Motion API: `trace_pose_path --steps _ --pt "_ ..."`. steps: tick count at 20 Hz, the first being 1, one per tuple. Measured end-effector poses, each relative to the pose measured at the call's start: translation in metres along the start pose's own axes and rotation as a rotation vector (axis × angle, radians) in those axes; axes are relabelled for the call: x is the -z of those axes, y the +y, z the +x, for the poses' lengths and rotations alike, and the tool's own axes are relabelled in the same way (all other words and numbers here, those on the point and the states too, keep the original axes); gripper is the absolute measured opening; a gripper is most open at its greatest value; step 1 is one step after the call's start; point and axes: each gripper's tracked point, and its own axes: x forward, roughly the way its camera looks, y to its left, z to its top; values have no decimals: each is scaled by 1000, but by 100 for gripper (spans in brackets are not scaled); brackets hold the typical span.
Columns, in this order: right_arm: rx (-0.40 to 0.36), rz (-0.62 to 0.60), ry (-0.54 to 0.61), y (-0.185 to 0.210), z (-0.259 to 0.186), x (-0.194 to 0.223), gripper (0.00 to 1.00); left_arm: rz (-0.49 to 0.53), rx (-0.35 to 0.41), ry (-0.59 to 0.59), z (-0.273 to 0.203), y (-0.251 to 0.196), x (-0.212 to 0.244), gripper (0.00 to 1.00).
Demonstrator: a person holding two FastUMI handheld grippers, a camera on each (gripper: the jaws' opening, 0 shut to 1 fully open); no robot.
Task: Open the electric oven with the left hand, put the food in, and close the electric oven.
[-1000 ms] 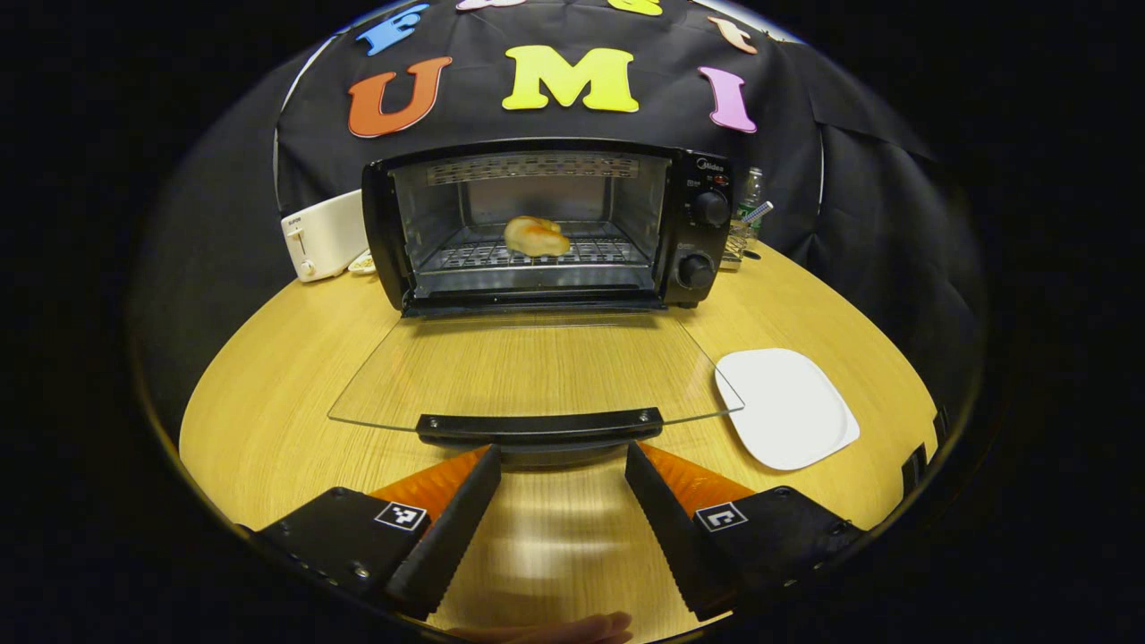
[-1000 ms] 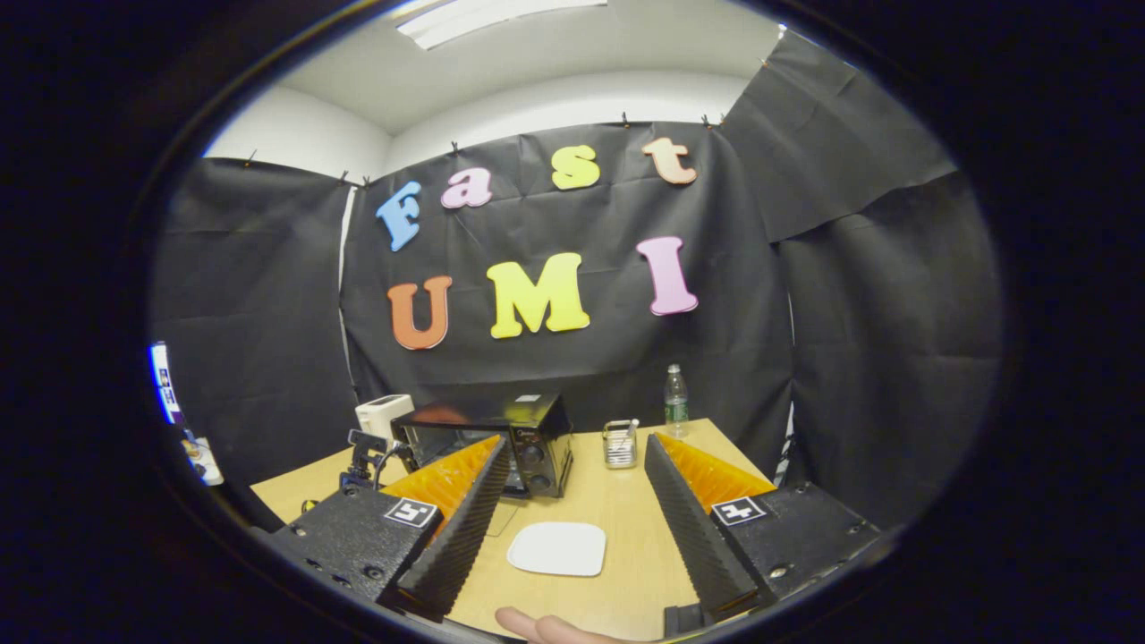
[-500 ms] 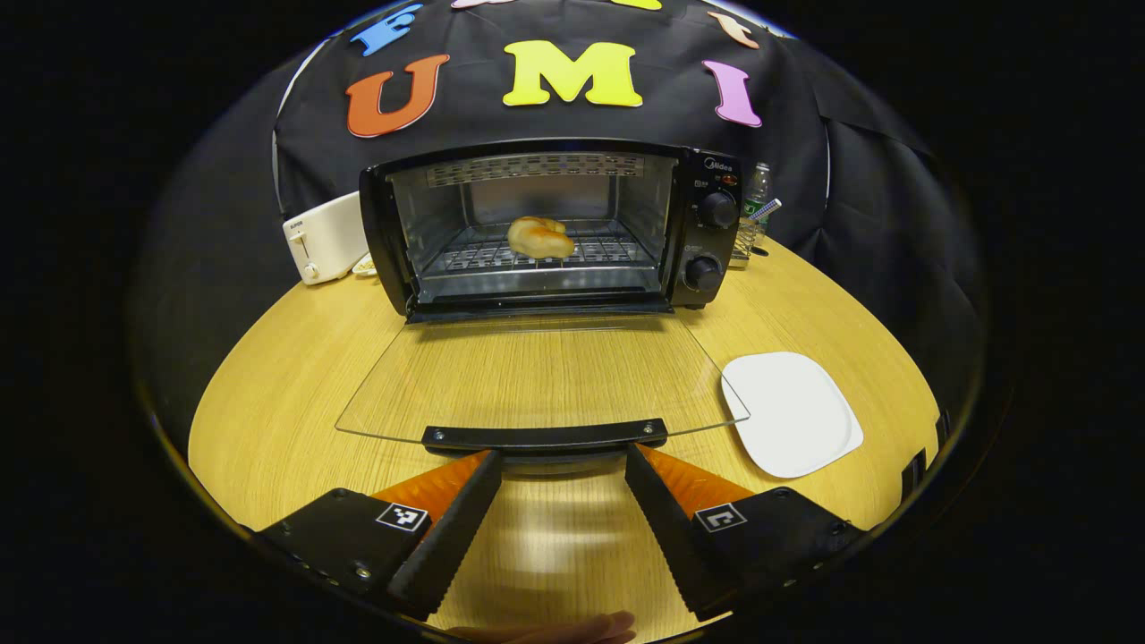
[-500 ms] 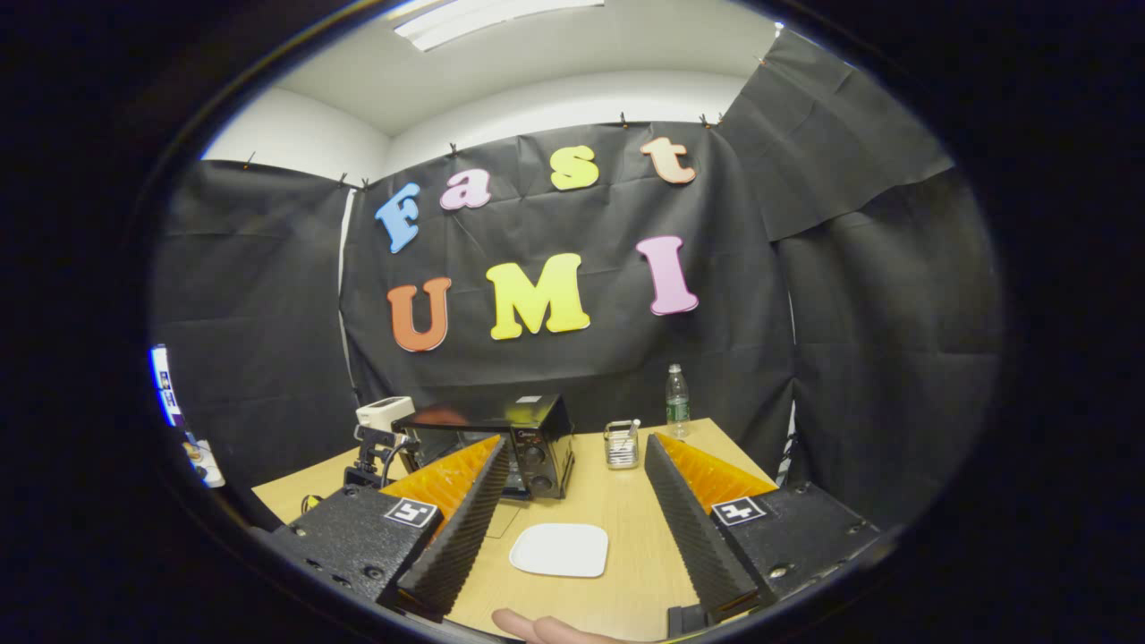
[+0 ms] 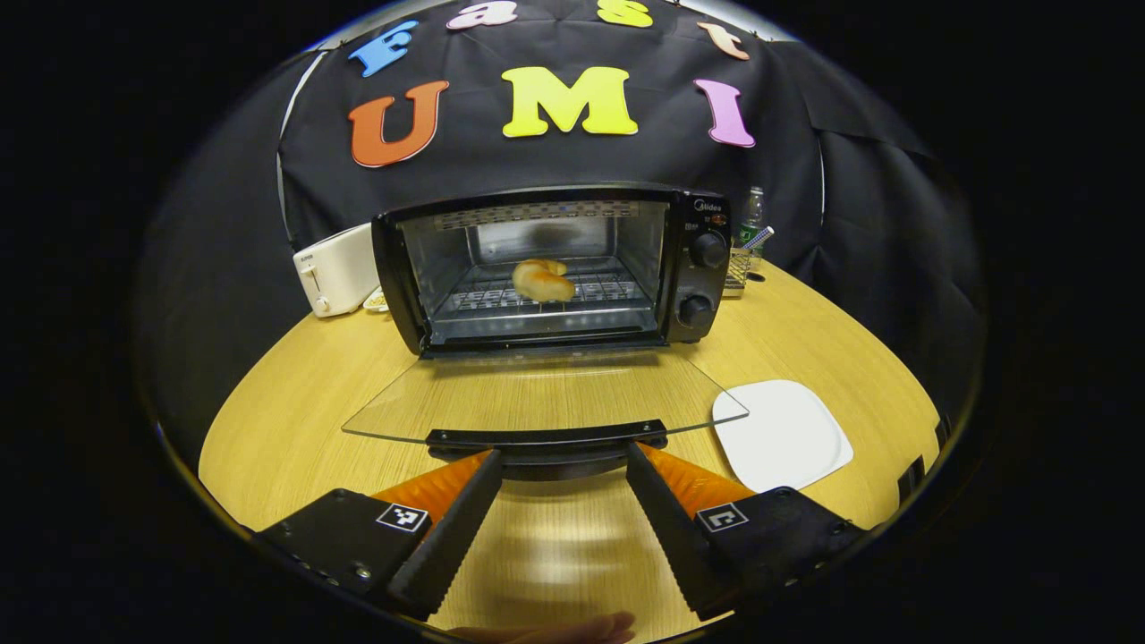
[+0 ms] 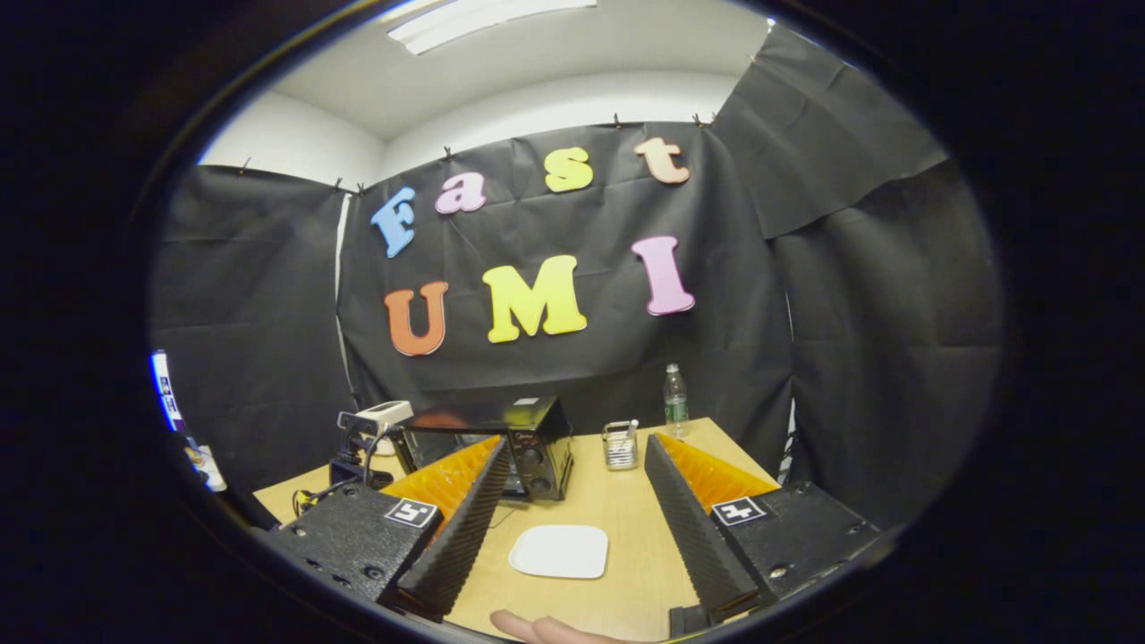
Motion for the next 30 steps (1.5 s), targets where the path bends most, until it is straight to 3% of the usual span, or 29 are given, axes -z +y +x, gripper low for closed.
trace_pose_path --steps 7,8,9,18,20,21,22,23,24,25,30 --pt "15 21 20 -5 3 7 96 12 -34 -73 -4 7 -30 94" --pt "16 23 22 -6 3 7 96 16 -36 -84 -4 7 -36 100" --pt "17 23 22 -6 3 8 96 22 -38 -98 -4 9 -43 95" --pt "25 36 21 -8 4 9 95 65 -80 -217 8 13 -111 99" --pt "26 30 22 -9 4 9 95 46 -80 -230 19 15 -123 99" --pt "27 25 25 -10 3 10 95 29 -78 -208 24 16 -123 90" --pt "27 23 21 -10 3 9 95 23 -79 -206 29 18 -125 97" --pt "31 20 16 -11 4 7 95 8 -79 -197 34 22 -128 90" --pt "38 15 15 -13 6 7 95 -9 -76 -199 36 24 -132 90" --pt "45 11 15 -16 6 8 96 -29 -68 -202 37 25 -134 97" --pt "62 17 33 -21 9 12 96 -60 -46 -232 10 28 -136 96"
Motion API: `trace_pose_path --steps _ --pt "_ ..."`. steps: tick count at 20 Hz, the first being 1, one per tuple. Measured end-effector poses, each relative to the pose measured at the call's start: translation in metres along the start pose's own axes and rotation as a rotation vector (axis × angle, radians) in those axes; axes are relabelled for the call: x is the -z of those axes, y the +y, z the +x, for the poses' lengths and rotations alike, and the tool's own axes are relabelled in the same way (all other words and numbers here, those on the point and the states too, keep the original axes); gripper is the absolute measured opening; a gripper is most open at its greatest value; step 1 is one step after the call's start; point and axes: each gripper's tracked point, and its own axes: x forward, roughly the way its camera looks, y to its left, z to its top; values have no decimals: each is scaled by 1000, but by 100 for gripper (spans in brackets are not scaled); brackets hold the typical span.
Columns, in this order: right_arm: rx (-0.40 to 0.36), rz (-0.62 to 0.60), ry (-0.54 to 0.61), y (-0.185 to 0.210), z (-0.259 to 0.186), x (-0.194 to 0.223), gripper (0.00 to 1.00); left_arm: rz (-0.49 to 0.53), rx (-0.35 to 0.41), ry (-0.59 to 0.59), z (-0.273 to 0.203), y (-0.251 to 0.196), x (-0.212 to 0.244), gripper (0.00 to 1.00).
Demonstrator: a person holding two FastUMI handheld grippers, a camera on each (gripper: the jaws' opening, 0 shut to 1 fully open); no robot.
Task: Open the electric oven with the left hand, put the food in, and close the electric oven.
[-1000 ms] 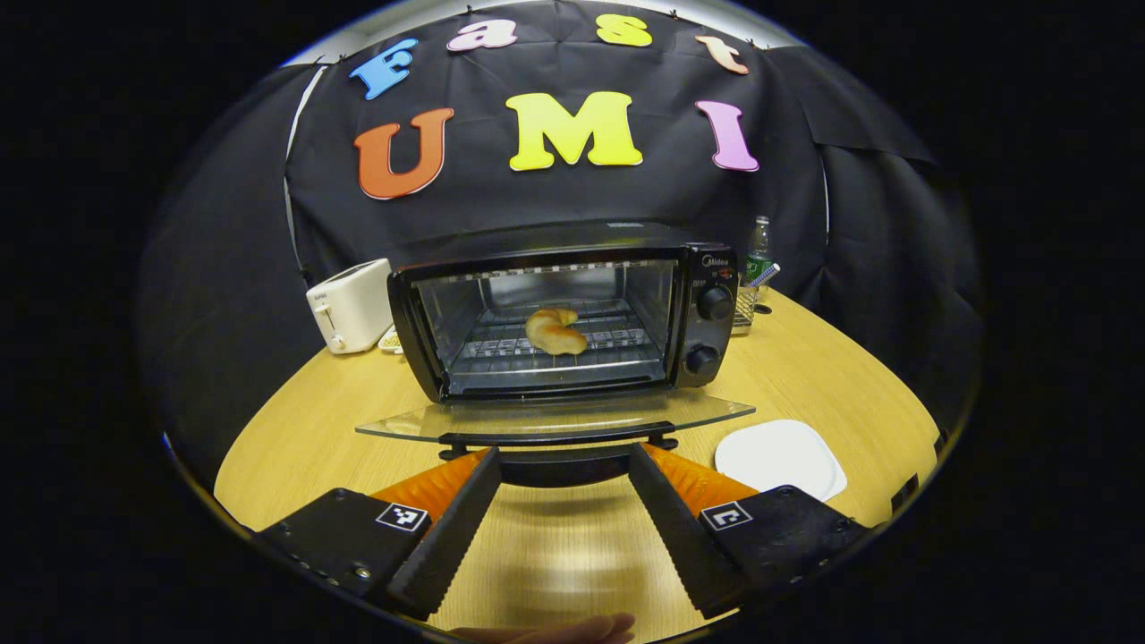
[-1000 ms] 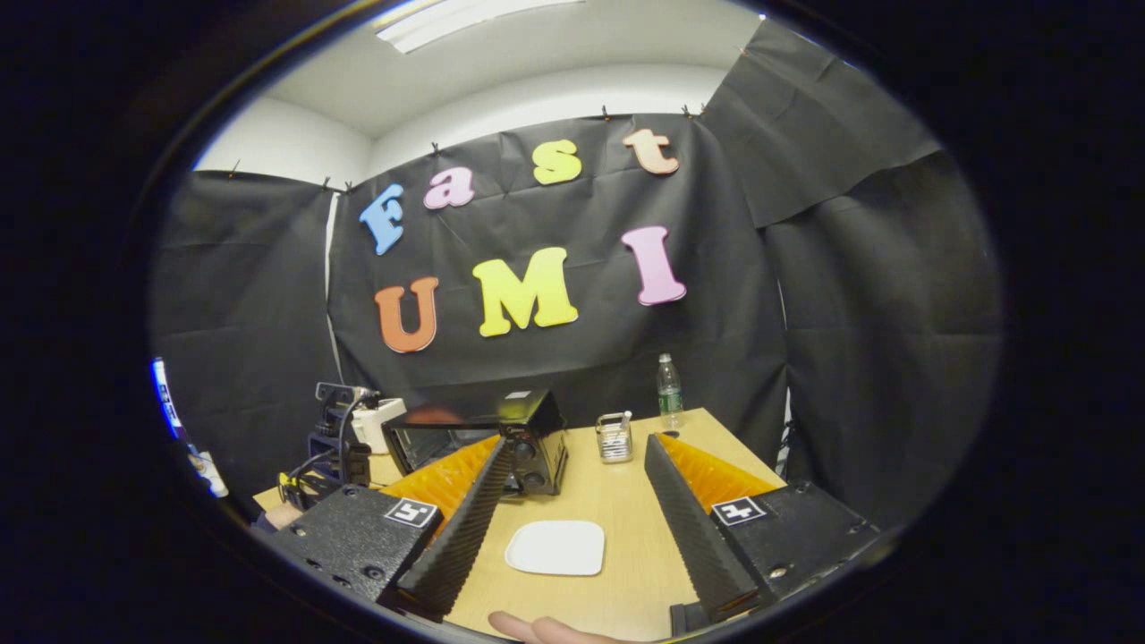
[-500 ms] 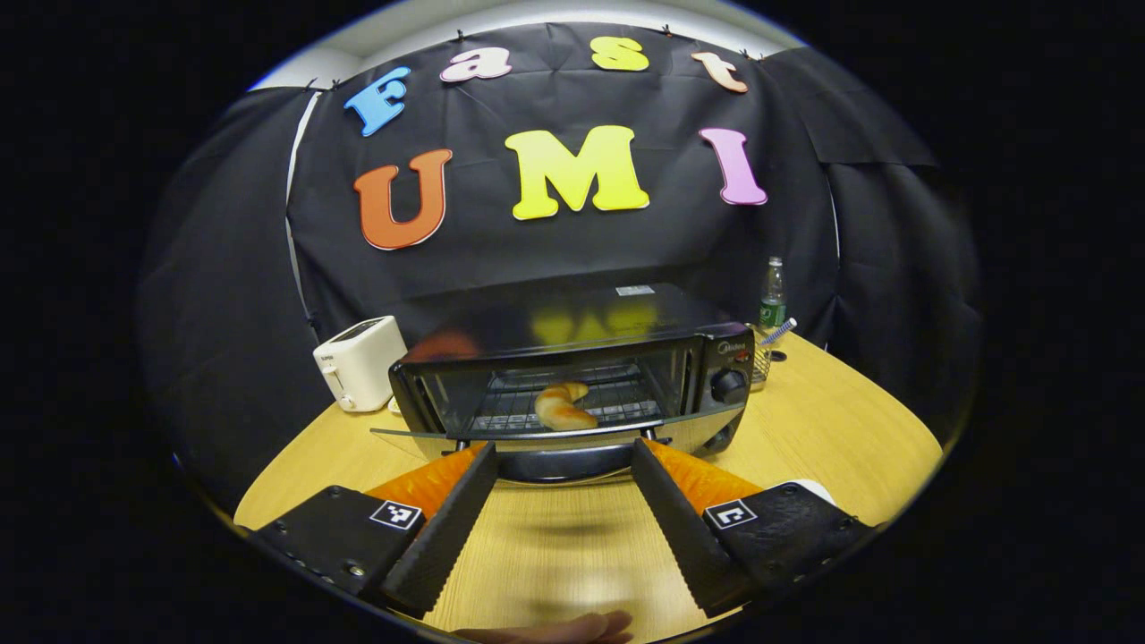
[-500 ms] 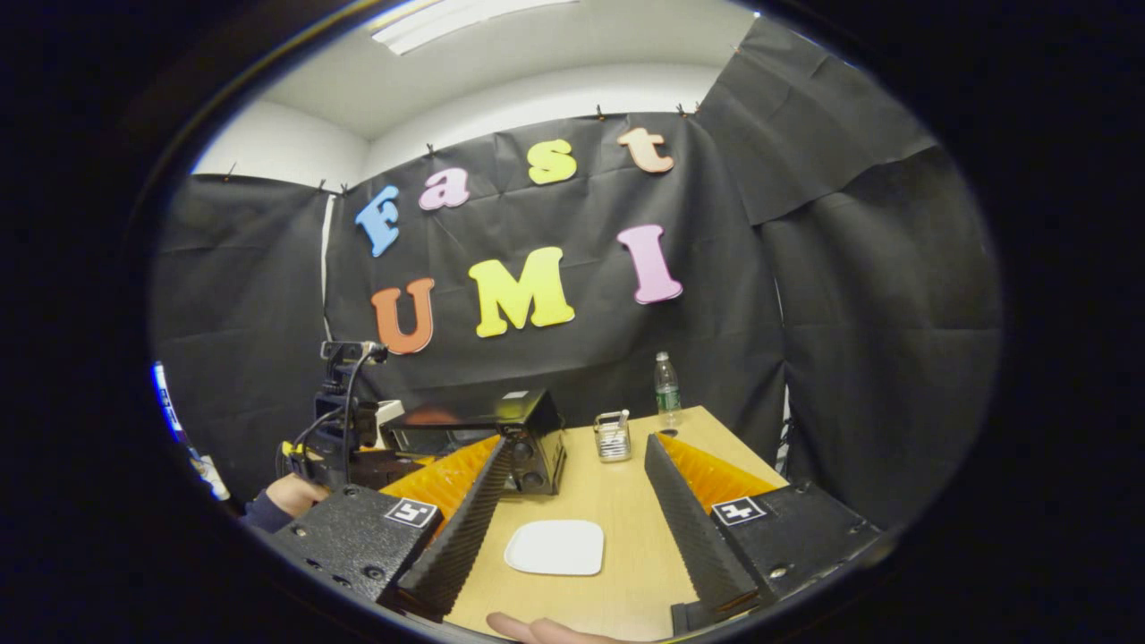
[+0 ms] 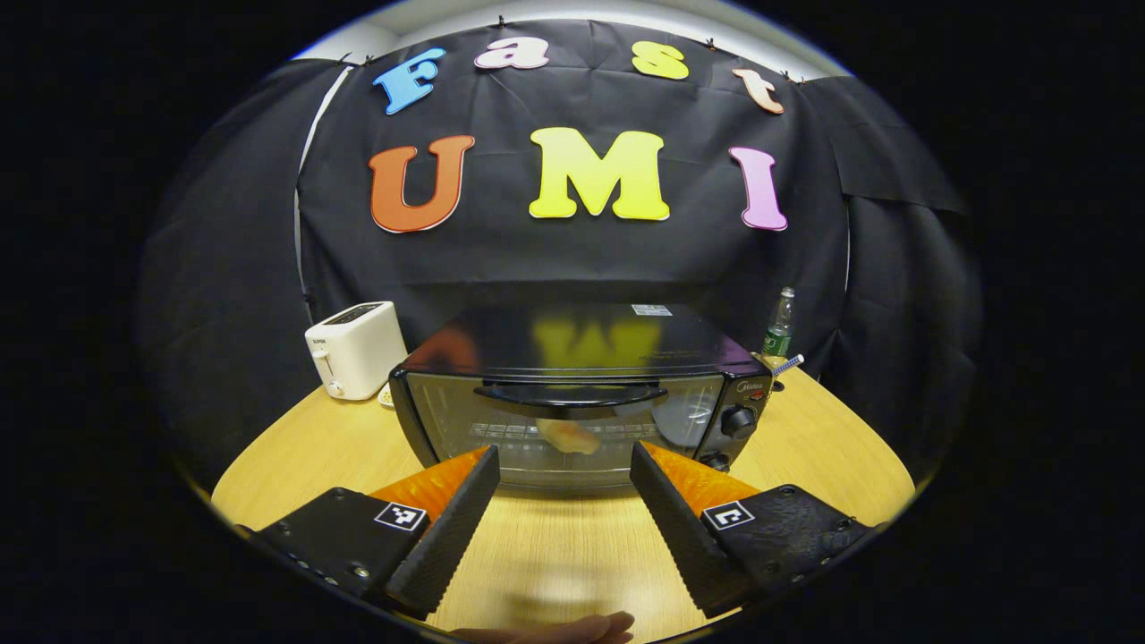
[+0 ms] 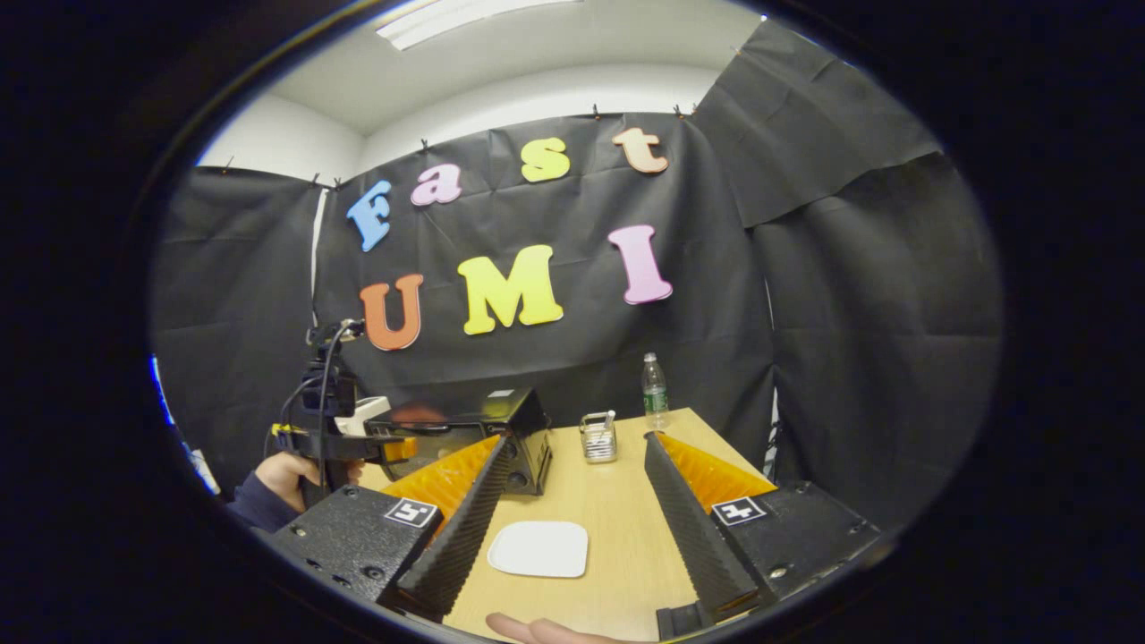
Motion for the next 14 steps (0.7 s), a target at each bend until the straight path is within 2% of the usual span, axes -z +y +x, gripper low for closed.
trace_pose_path --steps 5,14 --pt "0 -15 -18 8 -10 -10 96 -13 28 -78 -43 1 -23 96" --pt "37 -42 -68 15 -32 -37 95 15 -14 -284 -154 16 -86 96"
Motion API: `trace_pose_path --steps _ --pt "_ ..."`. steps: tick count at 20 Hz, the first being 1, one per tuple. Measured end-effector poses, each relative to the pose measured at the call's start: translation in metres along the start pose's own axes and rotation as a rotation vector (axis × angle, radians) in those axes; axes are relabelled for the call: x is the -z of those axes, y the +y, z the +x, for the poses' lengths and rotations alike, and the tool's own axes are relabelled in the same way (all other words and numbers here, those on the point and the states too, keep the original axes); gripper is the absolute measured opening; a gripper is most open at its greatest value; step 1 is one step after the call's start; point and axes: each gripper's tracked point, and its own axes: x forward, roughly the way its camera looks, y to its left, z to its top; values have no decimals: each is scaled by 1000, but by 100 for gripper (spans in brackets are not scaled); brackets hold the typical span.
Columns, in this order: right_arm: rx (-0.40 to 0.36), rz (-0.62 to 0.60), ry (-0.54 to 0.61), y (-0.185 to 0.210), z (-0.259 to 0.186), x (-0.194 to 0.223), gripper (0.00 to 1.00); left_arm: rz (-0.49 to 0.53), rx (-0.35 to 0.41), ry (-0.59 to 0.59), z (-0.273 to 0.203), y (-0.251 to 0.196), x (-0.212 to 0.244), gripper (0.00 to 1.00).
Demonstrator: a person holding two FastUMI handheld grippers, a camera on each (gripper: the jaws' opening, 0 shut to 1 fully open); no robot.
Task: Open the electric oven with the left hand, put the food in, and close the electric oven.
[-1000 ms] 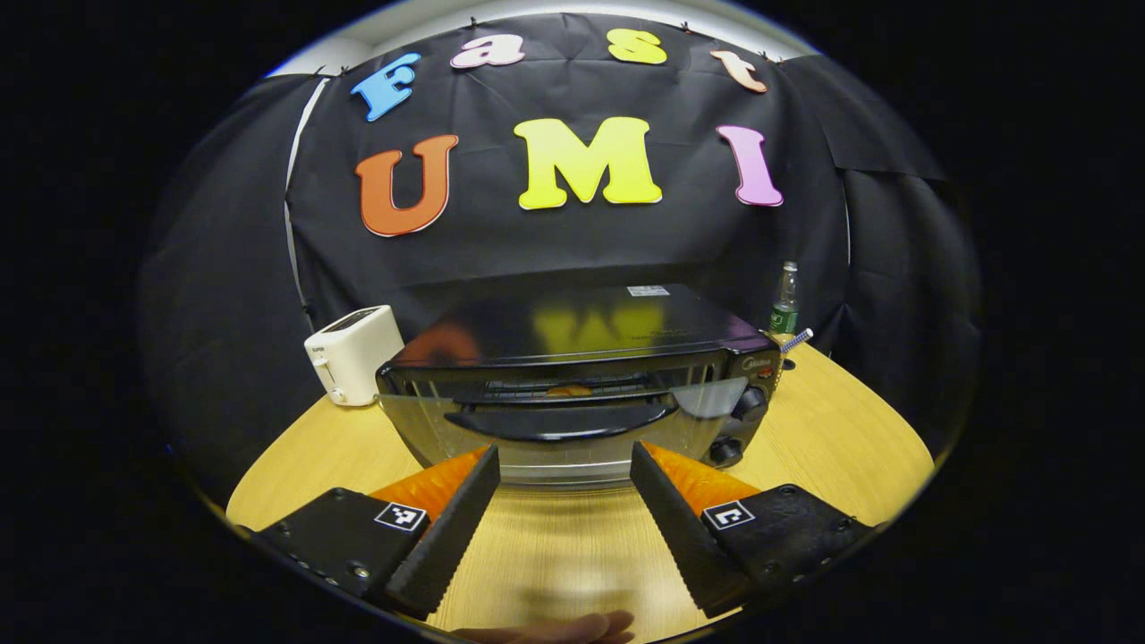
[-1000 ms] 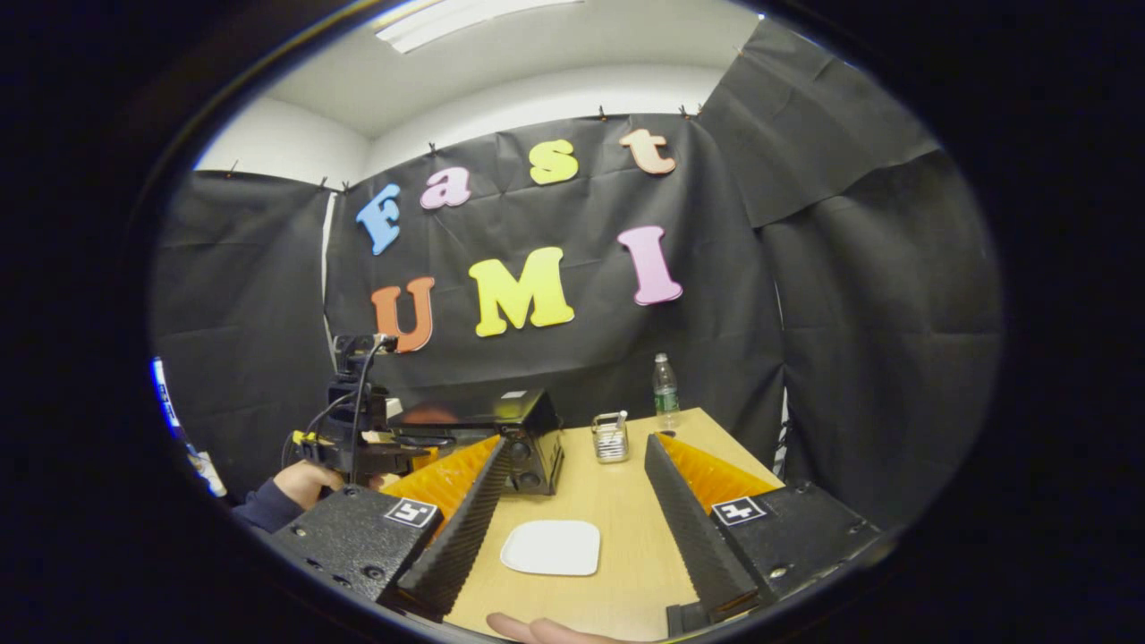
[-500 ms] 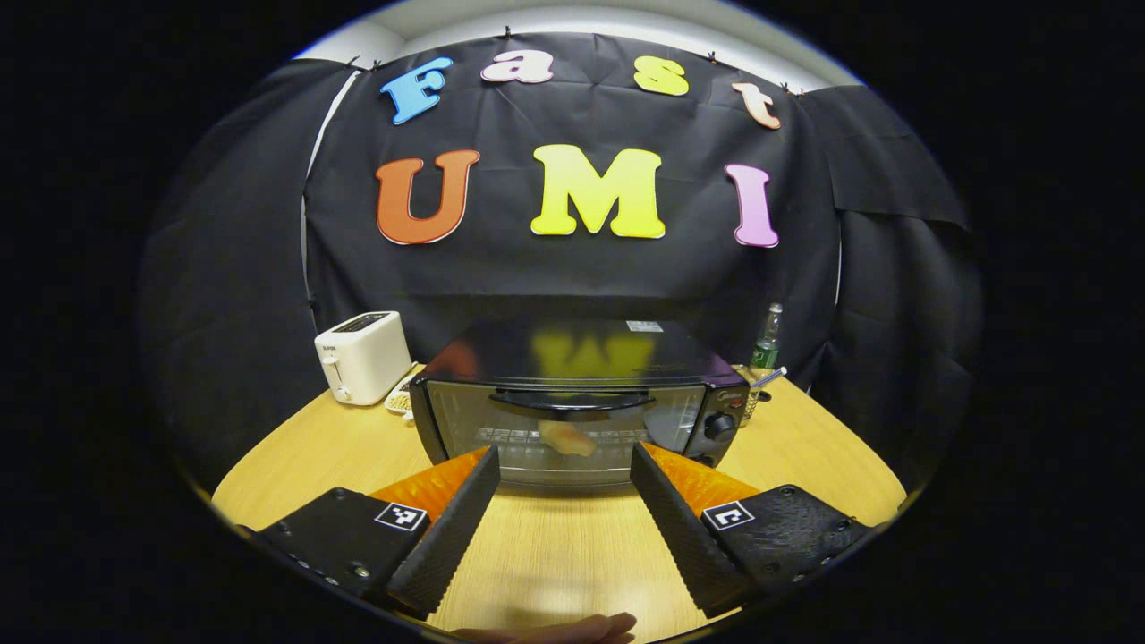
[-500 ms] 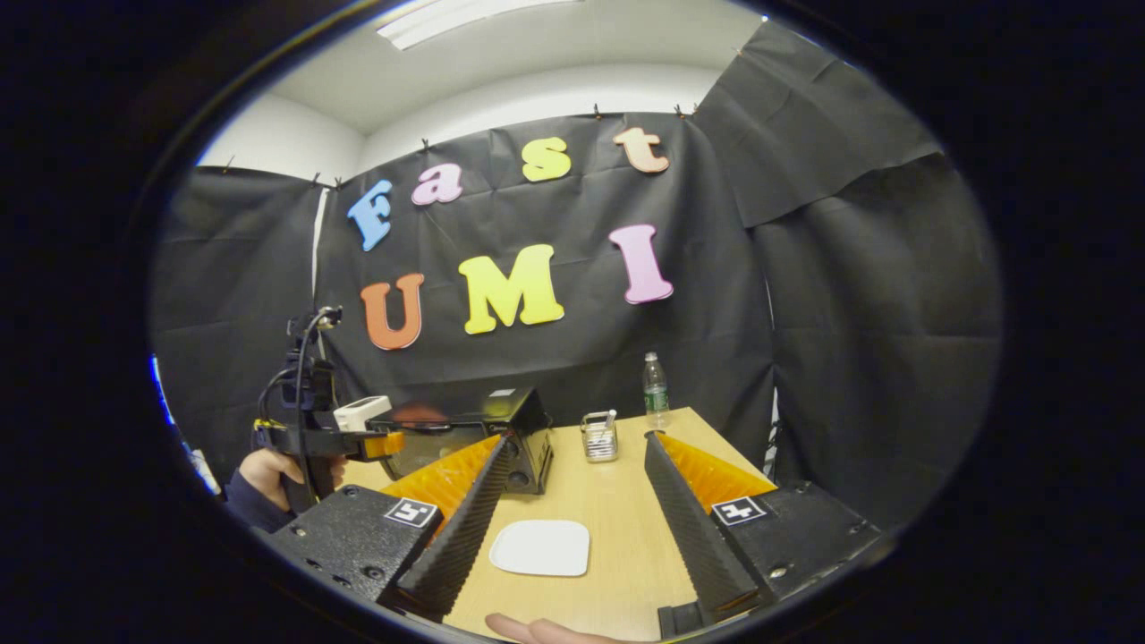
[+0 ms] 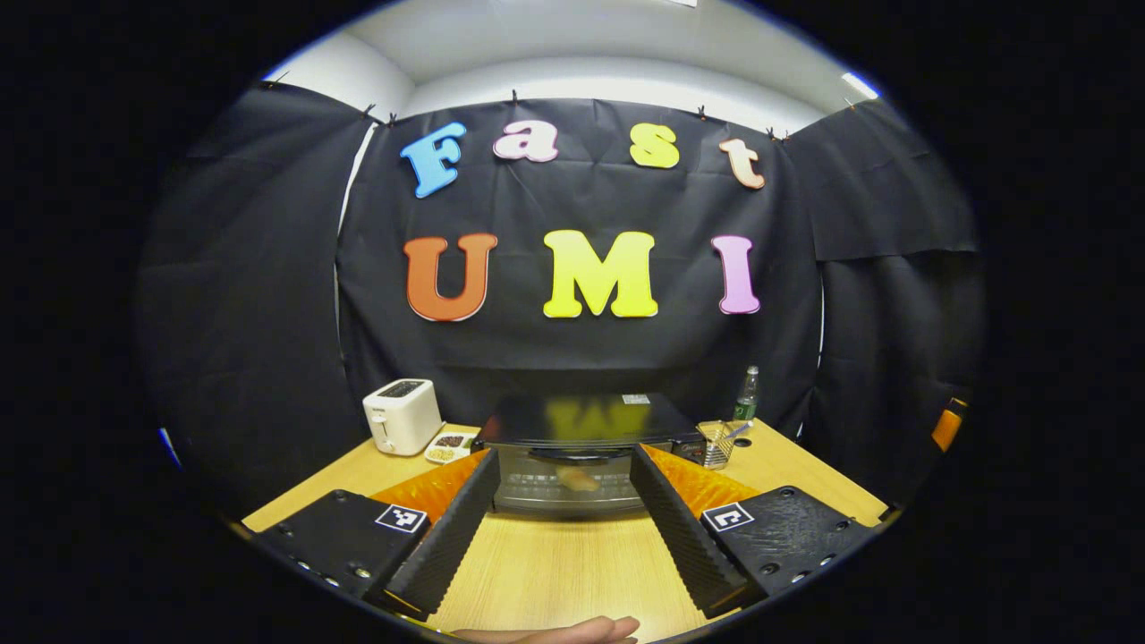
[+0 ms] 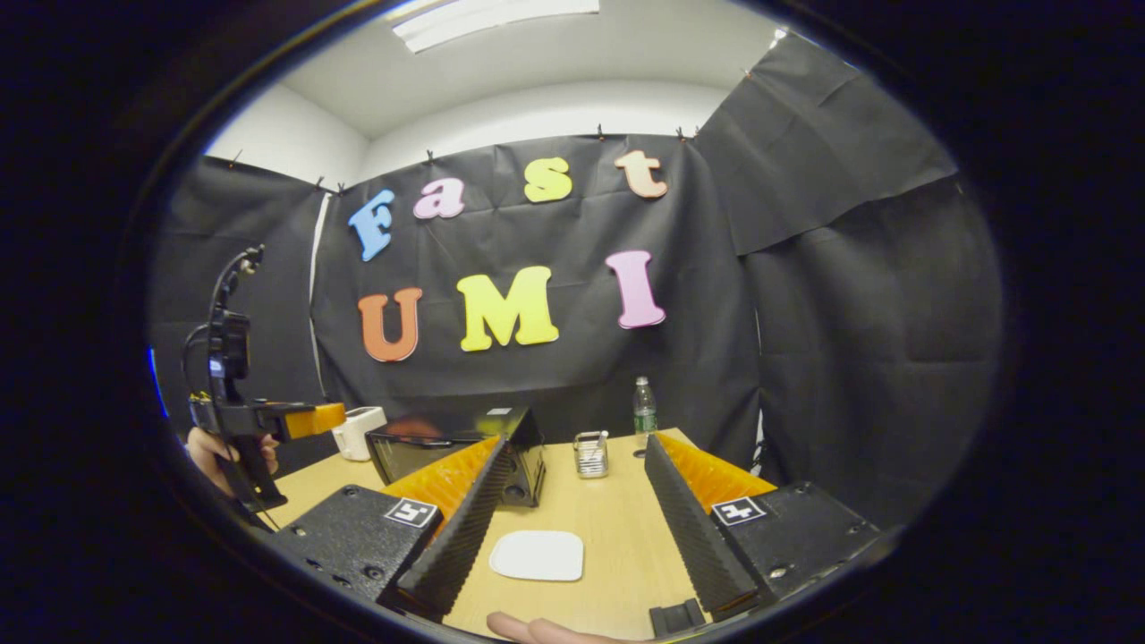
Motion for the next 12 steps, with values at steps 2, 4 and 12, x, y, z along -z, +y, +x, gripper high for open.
trace_pose_path --steps 2,4,12 --pt "25 -8 4 -2 -2 -3 95 14 9 -53 -24 0 -21 96" --pt "90 -21 4 -12 -7 -9 95 14 25 -70 -47 -2 -28 96" --pt "73 -29 -16 5 -24 -31 95 -31 21 -105 -114 17 -23 96"
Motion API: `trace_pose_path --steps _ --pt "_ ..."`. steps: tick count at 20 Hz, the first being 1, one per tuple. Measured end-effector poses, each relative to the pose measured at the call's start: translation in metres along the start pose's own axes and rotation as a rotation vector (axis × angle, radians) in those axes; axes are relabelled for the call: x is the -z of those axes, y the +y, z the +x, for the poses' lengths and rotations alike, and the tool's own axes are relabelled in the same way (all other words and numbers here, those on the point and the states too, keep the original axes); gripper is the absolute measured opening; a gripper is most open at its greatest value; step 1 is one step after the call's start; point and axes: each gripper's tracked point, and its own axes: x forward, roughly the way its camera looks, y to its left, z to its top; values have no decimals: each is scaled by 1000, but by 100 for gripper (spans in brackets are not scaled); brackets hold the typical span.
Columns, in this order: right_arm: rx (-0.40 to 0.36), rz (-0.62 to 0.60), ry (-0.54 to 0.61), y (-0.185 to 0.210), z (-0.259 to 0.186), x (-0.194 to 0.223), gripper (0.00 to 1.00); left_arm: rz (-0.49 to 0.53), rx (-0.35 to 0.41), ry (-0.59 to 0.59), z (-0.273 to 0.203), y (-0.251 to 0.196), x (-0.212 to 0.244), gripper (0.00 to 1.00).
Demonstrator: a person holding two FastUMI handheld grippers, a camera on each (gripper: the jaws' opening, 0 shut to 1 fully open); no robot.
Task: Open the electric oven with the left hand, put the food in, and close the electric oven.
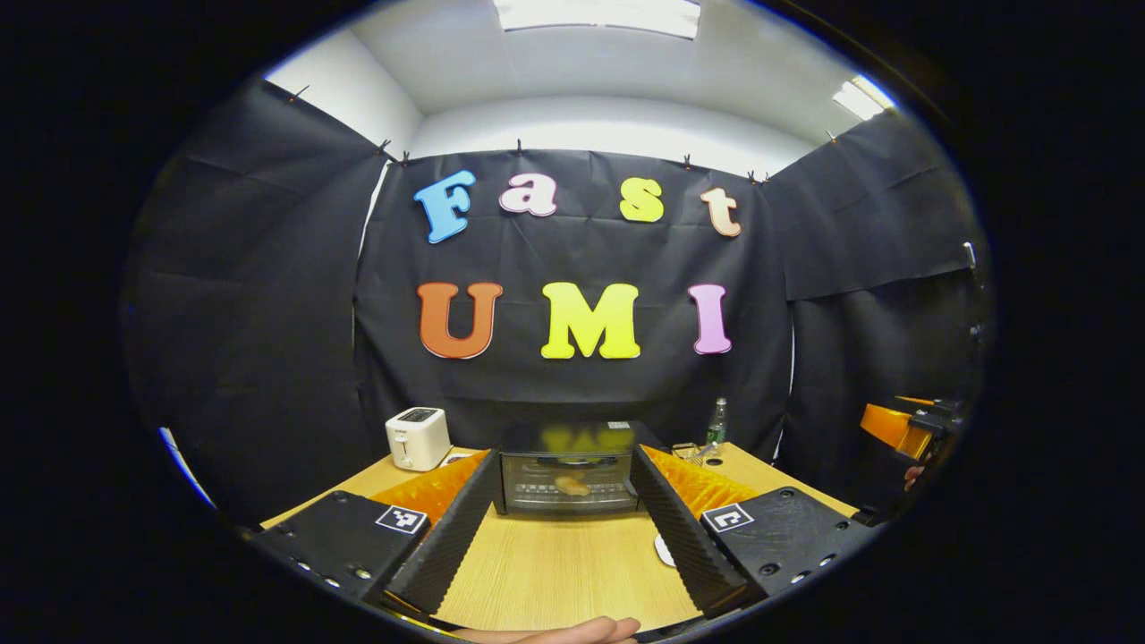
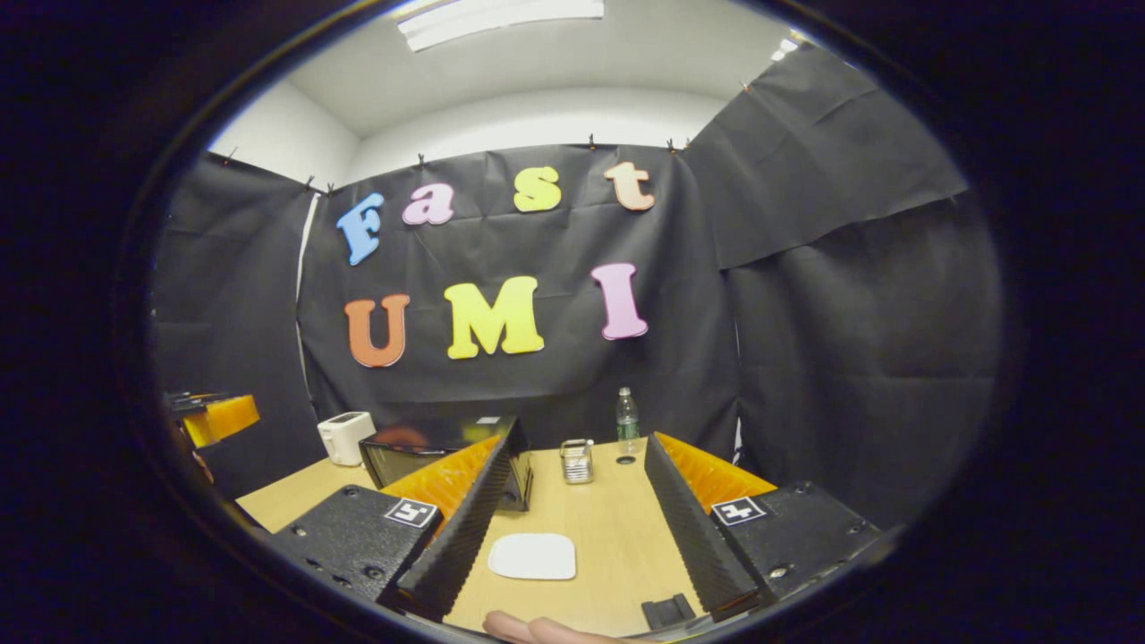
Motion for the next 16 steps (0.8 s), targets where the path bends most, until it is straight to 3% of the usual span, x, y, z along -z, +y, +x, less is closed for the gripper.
trace_pose_path --steps 16 --pt "-72 -2 14 14 5 2 95 18 -20 2 -10 -1 6 93"
